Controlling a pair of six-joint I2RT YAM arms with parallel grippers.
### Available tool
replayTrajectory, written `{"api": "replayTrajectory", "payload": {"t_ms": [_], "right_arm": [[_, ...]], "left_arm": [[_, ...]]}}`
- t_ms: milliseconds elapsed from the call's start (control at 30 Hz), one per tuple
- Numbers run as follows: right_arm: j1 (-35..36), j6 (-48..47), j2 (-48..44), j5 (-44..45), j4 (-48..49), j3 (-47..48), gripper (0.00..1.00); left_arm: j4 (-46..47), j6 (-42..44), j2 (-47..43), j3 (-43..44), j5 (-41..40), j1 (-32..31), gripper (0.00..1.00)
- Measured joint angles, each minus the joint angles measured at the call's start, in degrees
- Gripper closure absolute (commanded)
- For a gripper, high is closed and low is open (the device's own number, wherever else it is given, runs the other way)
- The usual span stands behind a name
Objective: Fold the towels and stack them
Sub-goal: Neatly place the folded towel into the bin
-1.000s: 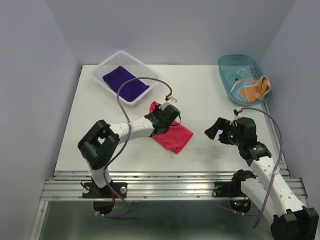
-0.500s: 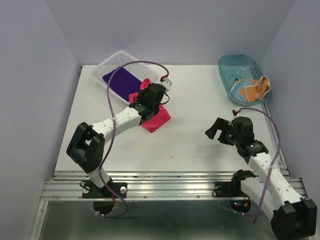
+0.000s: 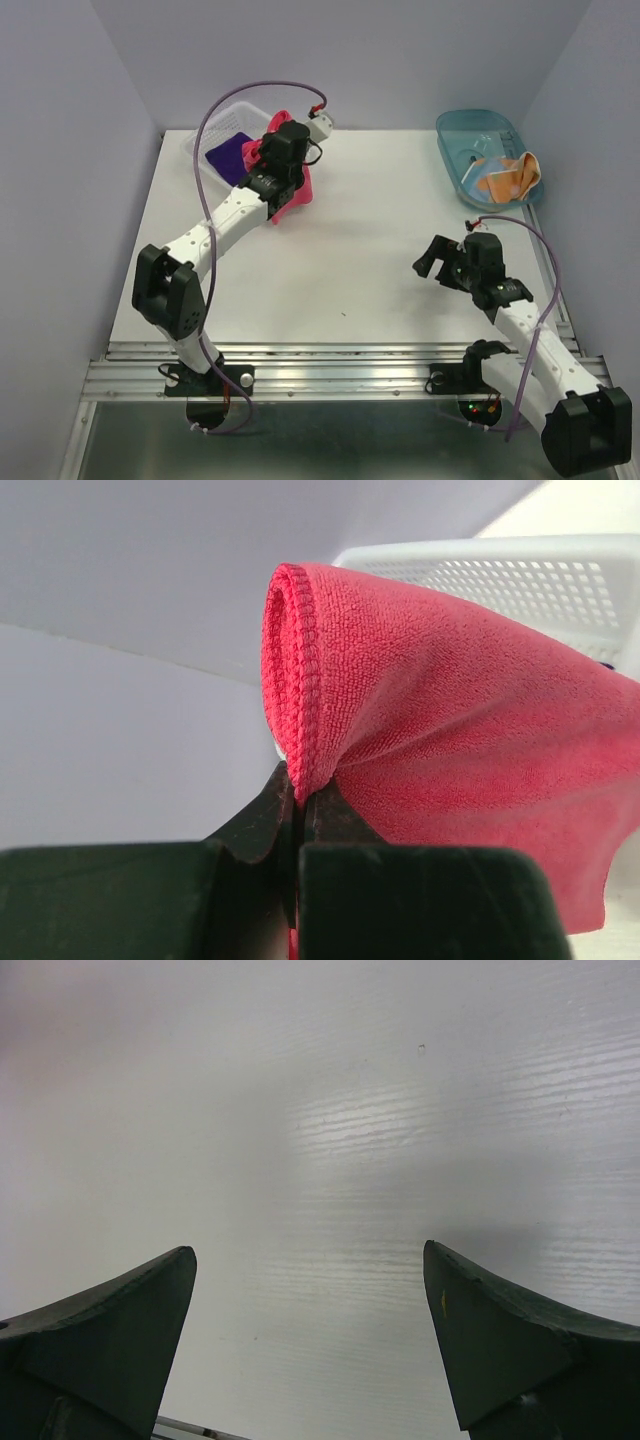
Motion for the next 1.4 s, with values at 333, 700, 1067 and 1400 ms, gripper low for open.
{"api": "replayTrajectory", "payload": {"t_ms": [333,700,1067,1400], "right_arm": [[0.0,0.13,3.48,3.23,1.05,0.0,0.0],[0.0,0.52,8.2,4.26,1.29,0.02,0.0],[0.0,1.01,11.37,5.79,1.27,0.15,0.0],[0.0,2.25,13.29,6.25,1.27,2.43,0.0]], "left_arm": [[-0.85,1.97,6.08,10.21,3.82,6.32,1.0],[-0.09,4.44,17.33,12.96,9.7,12.96,1.0],[6.16,9.64,22.62,12.96,16.68,19.47,1.0],[9.49,14.56,24.0,12.96,22.16,22.08,1.0]]}}
